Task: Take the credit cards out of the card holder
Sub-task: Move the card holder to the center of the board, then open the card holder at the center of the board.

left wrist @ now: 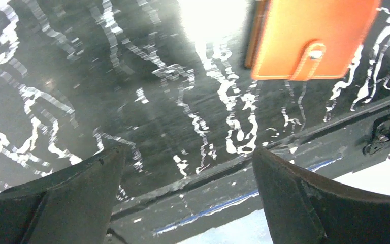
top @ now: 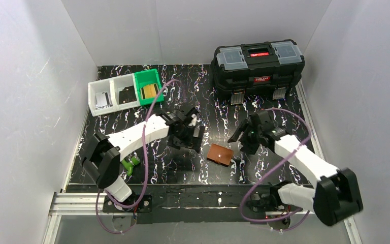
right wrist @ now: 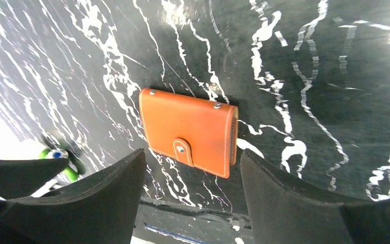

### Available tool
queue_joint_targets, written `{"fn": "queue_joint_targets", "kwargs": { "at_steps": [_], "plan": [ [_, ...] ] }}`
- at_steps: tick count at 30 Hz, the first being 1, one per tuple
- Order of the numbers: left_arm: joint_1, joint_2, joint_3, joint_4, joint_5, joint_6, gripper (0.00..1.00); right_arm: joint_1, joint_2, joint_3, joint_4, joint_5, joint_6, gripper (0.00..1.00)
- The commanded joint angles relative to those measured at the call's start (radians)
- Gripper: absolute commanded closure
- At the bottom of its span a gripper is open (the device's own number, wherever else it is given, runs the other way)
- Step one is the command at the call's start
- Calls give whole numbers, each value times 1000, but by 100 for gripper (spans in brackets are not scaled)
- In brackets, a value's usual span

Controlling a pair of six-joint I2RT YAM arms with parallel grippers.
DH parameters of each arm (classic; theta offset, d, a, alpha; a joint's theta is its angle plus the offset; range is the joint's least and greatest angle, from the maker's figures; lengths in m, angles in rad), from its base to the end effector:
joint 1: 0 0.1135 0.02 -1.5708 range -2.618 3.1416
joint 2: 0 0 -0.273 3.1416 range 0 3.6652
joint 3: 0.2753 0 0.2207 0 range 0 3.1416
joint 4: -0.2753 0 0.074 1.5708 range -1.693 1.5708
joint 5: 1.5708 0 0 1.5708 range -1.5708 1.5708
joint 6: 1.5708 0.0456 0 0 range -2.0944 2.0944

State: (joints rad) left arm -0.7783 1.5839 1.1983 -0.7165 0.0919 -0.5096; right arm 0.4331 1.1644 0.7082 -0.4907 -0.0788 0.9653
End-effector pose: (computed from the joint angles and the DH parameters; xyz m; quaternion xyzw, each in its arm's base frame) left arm 0.2085 -0.2114 0.2557 0.1407 0.9615 -0.1750 0.1587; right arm 0.1791 0.0868 0.2276 0.2384 0.9207 0.2261 0.2106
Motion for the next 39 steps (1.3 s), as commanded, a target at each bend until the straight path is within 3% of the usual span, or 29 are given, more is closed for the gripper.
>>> {"fn": "queue_joint_targets", "kwargs": {
  "at_steps": [1,9,16,24,32,39],
  "plan": [
    [-144,116,131,15,-119,-53,11,-112,-169,-90,-73,29,-95,27],
    [-320,446,430,9,-221,-109,40,-207,-357,-124,-151,73,-157,33],
    [-338,565,545,-65,-318,-114,47,-233,-381,-158,-157,50,-186,37],
    [-339,579,509,-100,-390,-105,56,-234,-392,-186,-139,29,-172,42],
    [-329,468,365,-34,-414,11,79,-219,-343,-165,-110,-30,-228,51],
    [-260,285,151,98,-302,116,100,-73,-184,-109,-19,-40,-225,56]
  ]
}}
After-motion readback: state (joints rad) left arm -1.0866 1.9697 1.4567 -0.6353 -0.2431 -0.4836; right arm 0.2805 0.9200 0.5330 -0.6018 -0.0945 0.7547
